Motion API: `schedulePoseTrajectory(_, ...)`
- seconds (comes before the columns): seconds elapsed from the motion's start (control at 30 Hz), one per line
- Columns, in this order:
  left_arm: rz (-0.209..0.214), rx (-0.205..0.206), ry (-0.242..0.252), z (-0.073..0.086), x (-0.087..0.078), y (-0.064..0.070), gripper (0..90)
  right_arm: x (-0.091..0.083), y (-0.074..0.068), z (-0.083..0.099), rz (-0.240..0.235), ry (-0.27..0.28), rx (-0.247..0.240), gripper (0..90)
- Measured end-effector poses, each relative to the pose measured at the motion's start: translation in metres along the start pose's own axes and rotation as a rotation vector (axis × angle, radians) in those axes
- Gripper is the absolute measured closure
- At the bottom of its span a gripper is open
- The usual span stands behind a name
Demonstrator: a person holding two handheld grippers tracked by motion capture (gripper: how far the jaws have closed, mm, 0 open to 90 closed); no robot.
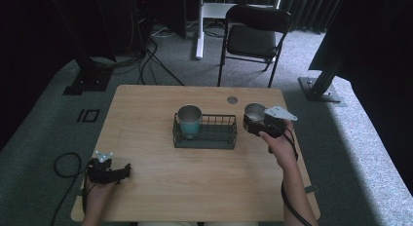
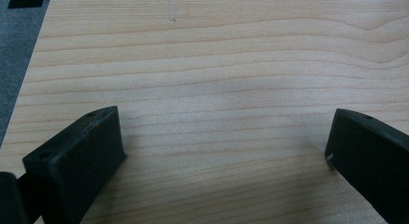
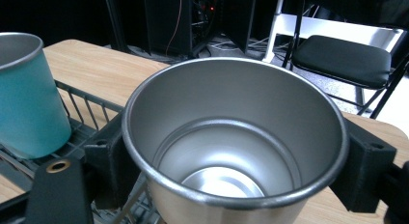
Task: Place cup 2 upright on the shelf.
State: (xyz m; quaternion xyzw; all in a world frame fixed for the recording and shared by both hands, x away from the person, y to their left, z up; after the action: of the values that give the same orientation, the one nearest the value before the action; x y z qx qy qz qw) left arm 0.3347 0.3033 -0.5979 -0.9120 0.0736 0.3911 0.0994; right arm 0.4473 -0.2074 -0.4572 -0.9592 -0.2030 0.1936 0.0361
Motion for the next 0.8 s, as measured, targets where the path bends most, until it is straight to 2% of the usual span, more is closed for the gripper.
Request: schedulePoseTrajectory(0.8, 0.004, 0.003, 0.002, 0.000, 0.000, 0.000, 0.4, 0.020, -0.041, -0.011, -0.078, 0.001, -0.027, 18.0)
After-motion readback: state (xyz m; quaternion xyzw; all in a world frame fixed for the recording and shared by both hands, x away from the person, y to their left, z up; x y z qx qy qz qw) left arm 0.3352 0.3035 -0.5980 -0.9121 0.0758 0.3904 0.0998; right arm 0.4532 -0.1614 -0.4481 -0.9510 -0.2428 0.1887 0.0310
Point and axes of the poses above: each handheld gripper's, and its own axes: x roughly forward along the jaws, z roughly out of its underside, y roughly to its right, the point moved 6 cm from there along x, roughly forward along the jaws, and after that the axes turned 10 degrees about x, right-handed, at the moved point
